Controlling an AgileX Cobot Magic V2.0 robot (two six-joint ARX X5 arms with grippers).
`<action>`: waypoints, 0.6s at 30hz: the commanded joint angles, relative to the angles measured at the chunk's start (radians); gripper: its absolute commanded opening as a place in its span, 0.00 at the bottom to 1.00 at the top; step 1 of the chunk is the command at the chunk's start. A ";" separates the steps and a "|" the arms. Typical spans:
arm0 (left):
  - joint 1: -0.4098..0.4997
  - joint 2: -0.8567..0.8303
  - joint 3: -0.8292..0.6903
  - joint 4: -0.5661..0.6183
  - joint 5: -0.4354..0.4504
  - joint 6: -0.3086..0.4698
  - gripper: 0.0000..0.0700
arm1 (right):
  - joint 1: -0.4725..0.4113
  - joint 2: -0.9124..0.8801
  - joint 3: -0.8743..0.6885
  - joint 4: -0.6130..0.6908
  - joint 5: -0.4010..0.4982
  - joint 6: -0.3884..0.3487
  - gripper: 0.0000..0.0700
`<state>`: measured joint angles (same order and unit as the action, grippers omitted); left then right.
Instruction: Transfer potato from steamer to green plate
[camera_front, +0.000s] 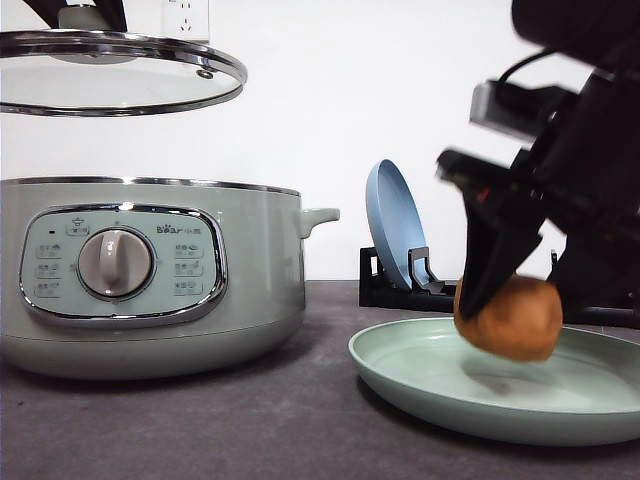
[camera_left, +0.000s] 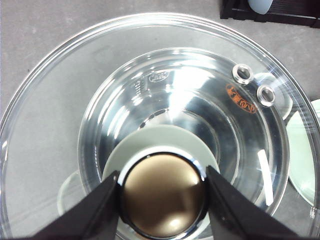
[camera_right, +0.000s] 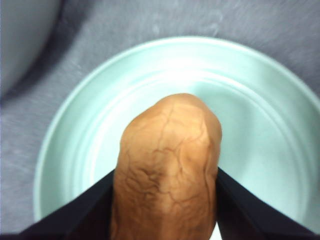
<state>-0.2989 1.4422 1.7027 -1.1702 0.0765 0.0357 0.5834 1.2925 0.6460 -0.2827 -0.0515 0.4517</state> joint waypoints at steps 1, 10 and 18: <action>-0.004 -0.011 0.044 0.036 0.002 0.005 0.00 | 0.011 0.026 0.007 0.010 0.003 0.013 0.36; -0.004 -0.011 0.044 0.034 0.002 0.005 0.00 | 0.011 0.054 0.007 0.000 0.008 0.012 0.51; -0.028 -0.011 0.044 0.033 0.002 0.005 0.00 | 0.010 0.053 0.007 0.000 0.008 0.012 0.68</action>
<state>-0.3174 1.4422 1.7027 -1.1706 0.0748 0.0357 0.5865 1.3350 0.6460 -0.2872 -0.0484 0.4534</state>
